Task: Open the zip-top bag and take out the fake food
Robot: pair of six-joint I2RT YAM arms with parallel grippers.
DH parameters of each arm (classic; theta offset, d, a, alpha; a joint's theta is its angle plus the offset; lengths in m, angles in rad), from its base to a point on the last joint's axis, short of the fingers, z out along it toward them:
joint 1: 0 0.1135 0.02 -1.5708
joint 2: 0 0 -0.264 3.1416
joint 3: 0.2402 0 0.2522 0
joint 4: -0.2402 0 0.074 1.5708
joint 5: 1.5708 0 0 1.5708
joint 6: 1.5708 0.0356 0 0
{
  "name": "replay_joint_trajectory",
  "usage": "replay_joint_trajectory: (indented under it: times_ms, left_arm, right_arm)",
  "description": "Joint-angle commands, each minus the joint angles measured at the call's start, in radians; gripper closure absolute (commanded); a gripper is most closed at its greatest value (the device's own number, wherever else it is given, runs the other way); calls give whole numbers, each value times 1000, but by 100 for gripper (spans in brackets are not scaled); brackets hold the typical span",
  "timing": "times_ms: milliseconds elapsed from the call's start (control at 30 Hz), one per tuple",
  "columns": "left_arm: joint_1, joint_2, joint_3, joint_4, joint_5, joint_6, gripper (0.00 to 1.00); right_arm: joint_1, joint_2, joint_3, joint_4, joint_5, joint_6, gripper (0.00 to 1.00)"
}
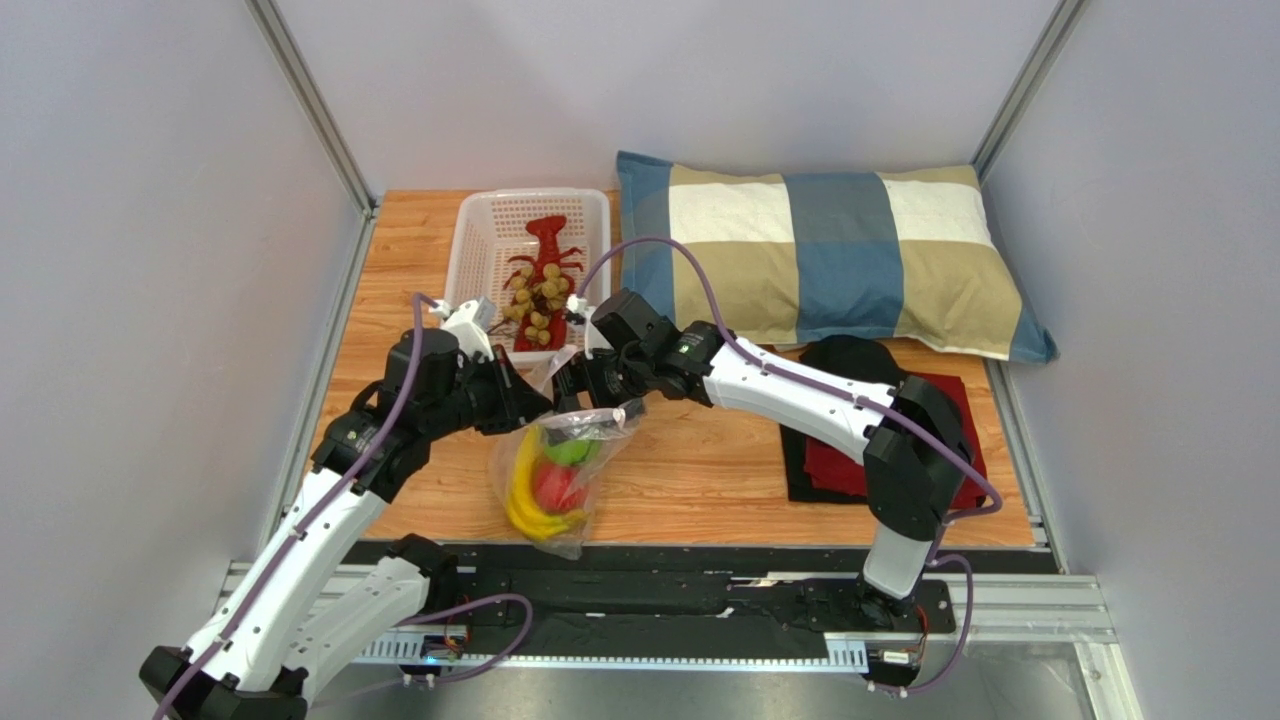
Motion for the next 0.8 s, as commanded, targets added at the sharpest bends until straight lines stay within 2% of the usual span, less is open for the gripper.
replay_joint_trajectory:
  times_ms: [0,33,67,167,367,433,600,667,767]
  left_arm:
    - [16,11,3,-157,-44,27,100]
    - [16,5,15,-140,-14,30,100]
    - [16,-4,23,-121,23,30,100]
    - [15,-15,34,-24,159,-7,100]
    - [-13,1,32,35,224,-53,100]
    - [-24,-10,25,33,223,-59,100]
    - [-27,-62,23,-39,107,-71,100]
    - [-27,-64,58,-65,53,-39,100]
    - [-27,-56,115,-93,-21,-11,100]
  right_arm:
    - [-8,-107,164,27,-7,-8,100]
    - [-8,-101,189,-57,47,-14,100]
    - [-8,-74,221,-82,121,5,100]
    - [-8,-26,263,-131,202,117,100]
    - [12,117,398,-179,348,205,100]
    - [6,146,421,-188,354,261,100]
    - [7,137,438,-245,201,285,100]
    - [10,111,384,-266,151,210,100]
    - [25,71,300,-314,155,87,100]
